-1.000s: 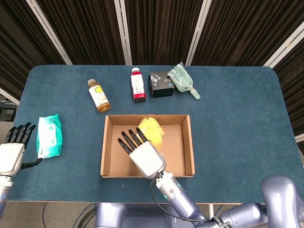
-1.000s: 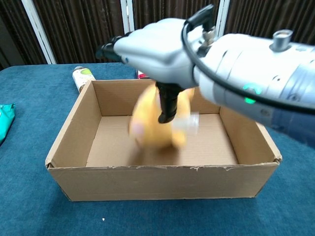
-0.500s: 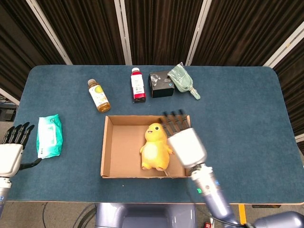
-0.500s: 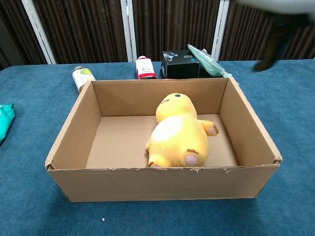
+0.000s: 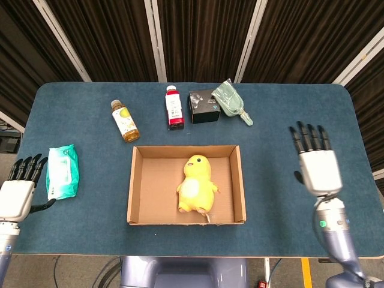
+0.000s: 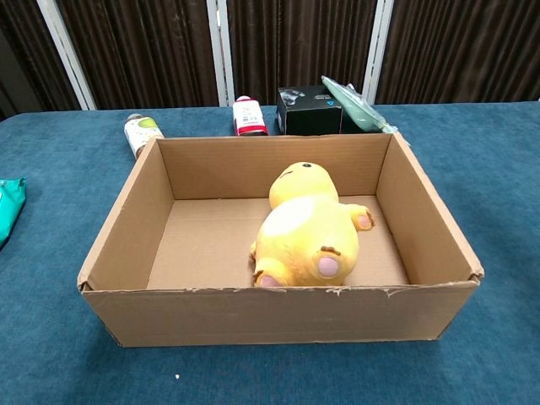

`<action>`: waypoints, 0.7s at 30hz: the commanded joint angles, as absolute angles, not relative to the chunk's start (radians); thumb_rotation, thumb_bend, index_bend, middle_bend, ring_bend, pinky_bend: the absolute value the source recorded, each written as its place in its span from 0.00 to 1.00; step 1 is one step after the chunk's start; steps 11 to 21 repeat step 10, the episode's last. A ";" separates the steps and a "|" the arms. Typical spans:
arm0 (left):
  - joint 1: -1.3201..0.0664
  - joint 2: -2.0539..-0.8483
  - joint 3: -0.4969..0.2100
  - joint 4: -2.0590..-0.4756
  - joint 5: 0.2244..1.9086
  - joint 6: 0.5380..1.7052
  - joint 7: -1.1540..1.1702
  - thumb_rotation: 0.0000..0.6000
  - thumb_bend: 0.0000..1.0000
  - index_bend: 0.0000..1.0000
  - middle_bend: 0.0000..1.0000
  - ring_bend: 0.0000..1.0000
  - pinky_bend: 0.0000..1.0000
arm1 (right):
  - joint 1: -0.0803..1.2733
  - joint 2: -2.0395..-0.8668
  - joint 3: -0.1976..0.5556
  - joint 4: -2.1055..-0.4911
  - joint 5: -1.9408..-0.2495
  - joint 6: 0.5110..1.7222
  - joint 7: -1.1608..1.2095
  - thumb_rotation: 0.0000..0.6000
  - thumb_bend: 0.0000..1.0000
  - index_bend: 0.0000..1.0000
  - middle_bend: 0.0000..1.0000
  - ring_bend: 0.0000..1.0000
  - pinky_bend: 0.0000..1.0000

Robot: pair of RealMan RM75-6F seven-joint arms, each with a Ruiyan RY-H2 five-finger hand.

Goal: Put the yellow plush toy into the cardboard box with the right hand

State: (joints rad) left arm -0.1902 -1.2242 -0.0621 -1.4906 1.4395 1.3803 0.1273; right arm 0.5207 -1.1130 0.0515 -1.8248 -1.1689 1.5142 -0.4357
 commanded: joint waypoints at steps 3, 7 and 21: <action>-0.205 -1.244 -0.074 -1.465 1.416 1.356 0.127 0.99 0.00 0.00 0.00 0.00 0.00 | 0.378 -1.209 -0.032 -1.418 -1.218 1.390 -0.058 1.00 0.00 0.00 0.00 0.00 0.00; -0.203 -1.250 -0.084 -1.457 1.402 1.359 0.111 0.98 0.00 0.00 0.00 0.00 0.00 | 0.365 -1.252 -0.040 -1.369 -1.247 1.392 -0.068 1.00 0.00 0.00 0.00 0.00 0.00; -0.199 -1.248 -0.083 -1.455 1.408 1.368 0.096 0.98 0.00 0.00 0.00 0.00 0.00 | 0.356 -1.265 -0.033 -1.363 -1.267 1.412 -0.068 1.00 0.00 0.00 0.00 0.00 0.00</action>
